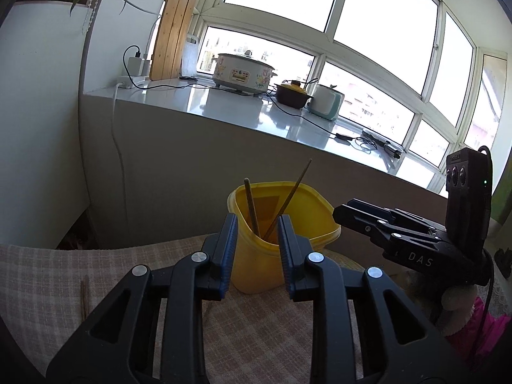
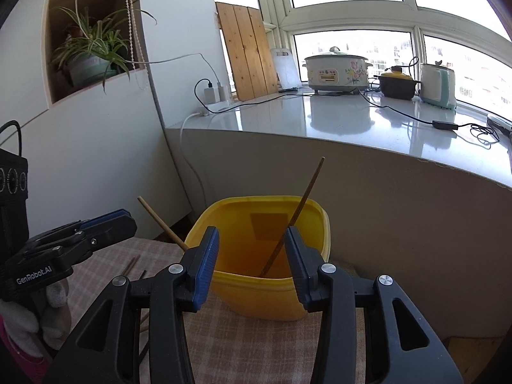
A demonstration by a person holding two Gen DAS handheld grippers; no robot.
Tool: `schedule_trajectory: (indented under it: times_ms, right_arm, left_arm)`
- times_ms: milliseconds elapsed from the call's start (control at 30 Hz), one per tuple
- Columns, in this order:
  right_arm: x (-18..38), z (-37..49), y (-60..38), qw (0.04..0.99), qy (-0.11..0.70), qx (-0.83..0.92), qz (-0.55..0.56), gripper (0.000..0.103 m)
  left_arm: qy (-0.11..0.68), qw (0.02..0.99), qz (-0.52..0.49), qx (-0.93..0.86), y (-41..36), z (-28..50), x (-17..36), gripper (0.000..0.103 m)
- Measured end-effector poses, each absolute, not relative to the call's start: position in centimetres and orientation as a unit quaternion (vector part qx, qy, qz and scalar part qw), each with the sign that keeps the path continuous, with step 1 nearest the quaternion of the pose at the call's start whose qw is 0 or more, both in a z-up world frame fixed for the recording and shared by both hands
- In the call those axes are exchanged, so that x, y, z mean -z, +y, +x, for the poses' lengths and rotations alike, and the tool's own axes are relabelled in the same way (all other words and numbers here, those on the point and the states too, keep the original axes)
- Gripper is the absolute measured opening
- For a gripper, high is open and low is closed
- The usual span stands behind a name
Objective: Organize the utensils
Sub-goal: 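Open both tools to drop the chopsticks into the yellow container, then move both open tools back down to the remaining chopsticks on the table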
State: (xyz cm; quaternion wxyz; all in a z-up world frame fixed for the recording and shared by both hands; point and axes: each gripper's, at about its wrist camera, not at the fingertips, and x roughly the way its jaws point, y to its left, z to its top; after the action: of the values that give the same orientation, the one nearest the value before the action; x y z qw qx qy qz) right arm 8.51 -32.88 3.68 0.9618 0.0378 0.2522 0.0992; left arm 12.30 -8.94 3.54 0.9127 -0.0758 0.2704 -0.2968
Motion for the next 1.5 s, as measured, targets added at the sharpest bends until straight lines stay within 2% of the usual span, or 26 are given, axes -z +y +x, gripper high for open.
schedule_trajectory:
  times_ms: [233, 667, 900, 1100, 1367, 1500]
  right_arm:
    - [-2.6, 6.7, -31.5, 0.950, 0.279, -0.137, 0.044, 0.041]
    - [3.4, 6.1, -25.5, 0.900, 0.384, -0.203, 0.032, 0.041]
    - [6.5, 7.7, -23.4, 0.874, 0.436, -0.211, 0.044, 0.041]
    - [8.4, 9.2, -22.3, 0.849, 0.474, -0.216, 0.092, 0.041]
    - [10.4, 11.3, -20.6, 0.808, 0.519, -0.230, 0.158, 0.026]
    - [11.5, 11.7, -19.6, 0.790, 0.541, -0.231, 0.175, 0.023]
  left_arm:
    - [0.277, 0.923, -0.070, 0.256, -4.2, 10.3, -2.7, 0.024]
    - [0.386, 0.902, -0.087, 0.172, 4.3, 9.2, 3.9, 0.024]
    - [0.436, 0.876, -0.114, 0.172, 6.1, 10.3, 7.4, 0.024]
    - [0.467, 0.864, -0.091, 0.165, 5.9, 11.4, 9.6, 0.024]
    - [0.486, 0.855, -0.081, 0.163, 5.9, 12.8, 11.0, 0.024]
    - [0.495, 0.850, -0.075, 0.165, 5.9, 13.4, 11.5, 0.020]
